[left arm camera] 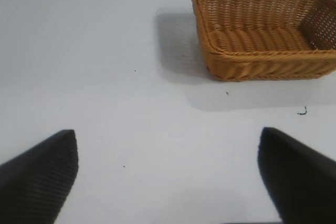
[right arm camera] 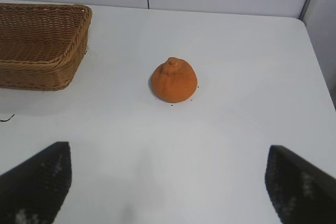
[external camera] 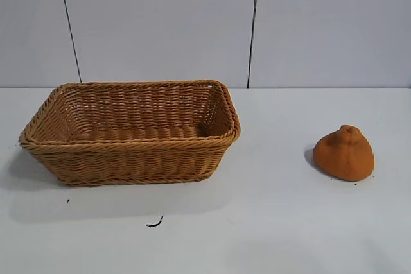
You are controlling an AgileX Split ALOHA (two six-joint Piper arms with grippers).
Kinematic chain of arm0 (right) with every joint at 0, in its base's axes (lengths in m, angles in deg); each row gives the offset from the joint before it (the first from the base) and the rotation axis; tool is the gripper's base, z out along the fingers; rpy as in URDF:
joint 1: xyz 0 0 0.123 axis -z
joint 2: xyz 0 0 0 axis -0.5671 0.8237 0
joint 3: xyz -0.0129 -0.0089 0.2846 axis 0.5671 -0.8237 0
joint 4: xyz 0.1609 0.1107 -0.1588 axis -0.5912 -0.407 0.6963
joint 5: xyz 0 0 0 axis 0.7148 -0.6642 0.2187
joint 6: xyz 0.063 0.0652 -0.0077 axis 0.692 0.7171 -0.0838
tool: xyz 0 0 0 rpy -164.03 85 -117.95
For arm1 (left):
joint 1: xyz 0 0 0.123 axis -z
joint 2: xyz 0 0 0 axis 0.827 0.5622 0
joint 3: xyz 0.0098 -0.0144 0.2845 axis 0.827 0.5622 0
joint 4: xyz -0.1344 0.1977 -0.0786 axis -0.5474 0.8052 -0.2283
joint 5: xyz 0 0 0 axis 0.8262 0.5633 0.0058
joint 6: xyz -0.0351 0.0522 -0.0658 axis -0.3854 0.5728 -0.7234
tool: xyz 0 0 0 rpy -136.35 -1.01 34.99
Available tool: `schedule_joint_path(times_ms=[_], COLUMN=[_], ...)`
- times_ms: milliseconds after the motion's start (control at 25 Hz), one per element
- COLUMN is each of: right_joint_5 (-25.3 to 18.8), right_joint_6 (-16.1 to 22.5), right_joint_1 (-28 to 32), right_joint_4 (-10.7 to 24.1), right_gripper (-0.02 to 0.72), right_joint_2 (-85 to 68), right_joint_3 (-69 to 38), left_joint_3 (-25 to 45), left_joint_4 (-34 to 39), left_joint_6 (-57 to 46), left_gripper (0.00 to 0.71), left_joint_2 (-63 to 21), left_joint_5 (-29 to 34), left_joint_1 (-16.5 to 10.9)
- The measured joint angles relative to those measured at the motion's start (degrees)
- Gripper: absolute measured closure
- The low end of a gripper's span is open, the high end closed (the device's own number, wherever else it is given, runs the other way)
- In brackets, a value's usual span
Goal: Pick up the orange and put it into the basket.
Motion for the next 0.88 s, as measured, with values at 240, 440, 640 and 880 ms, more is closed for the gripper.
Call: schedule_joint_path(times_ms=[240, 440, 640, 880], right_joint_5=[2.6, 2.9, 2.5, -0.1], right_joint_6=[2.2, 6.2, 6.2, 5.6], right_joint_1=[0.0, 0.0, 0.0, -0.2], right_joint_4=[0.3, 0.2, -0.3, -1.4], right_gripper=[0.010, 0.010, 0.010, 0.010], right_joint_2=[22.4, 43.9, 65.4, 87.2], right_joint_3=[9.8, 19.2, 30.7, 46.9], left_joint_3=[0.0, 0.0, 0.0, 0.0], left_joint_4=[0.0, 0.0, 0.0, 0.0], left_joint_6=[0.0, 0.0, 0.0, 0.0], left_gripper=[0.044, 0.044, 0.044, 0.044], left_joint_2=[0.0, 0.0, 0.0, 0.0], left_joint_5=[0.0, 0.0, 0.0, 0.0], left_joint_1=[0.0, 0.0, 0.0, 0.0])
